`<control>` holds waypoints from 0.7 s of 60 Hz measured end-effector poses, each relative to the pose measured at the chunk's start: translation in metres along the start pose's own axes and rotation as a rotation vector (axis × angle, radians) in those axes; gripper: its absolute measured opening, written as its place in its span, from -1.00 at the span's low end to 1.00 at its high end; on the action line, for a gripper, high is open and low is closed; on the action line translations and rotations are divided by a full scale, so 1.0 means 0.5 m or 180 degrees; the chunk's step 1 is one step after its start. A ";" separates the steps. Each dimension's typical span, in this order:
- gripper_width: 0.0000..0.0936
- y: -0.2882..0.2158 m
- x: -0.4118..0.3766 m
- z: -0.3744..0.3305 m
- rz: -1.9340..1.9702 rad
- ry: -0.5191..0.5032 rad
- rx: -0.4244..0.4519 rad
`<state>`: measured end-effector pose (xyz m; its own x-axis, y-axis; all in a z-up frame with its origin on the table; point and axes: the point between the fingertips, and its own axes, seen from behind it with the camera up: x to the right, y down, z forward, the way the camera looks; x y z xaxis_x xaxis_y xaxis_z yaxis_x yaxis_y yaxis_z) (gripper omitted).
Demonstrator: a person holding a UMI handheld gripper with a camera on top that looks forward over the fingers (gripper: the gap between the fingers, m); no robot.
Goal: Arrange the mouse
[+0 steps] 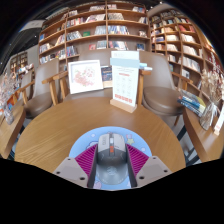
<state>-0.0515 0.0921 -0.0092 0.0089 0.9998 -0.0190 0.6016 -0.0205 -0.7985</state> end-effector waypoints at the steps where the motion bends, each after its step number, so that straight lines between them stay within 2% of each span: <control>1: 0.05 0.001 -0.001 0.000 -0.0032 -0.0001 -0.0002; 5: 0.21 0.005 -0.004 0.000 -0.0109 -0.0011 -0.0015; 10: 0.86 -0.013 0.021 -0.021 -0.0184 0.0198 0.0077; 12: 0.79 -0.019 0.028 -0.036 -0.0193 0.0270 0.0108; 25: 0.81 0.010 -0.004 -0.255 -0.0061 0.0295 0.0152; 34: 0.82 0.063 -0.007 -0.436 -0.0052 0.0492 0.0197; 42: 0.82 0.107 -0.031 -0.563 0.0038 0.0415 0.0225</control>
<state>0.2055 0.0767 0.1176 0.1222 0.9914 0.0458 0.5431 -0.0282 -0.8392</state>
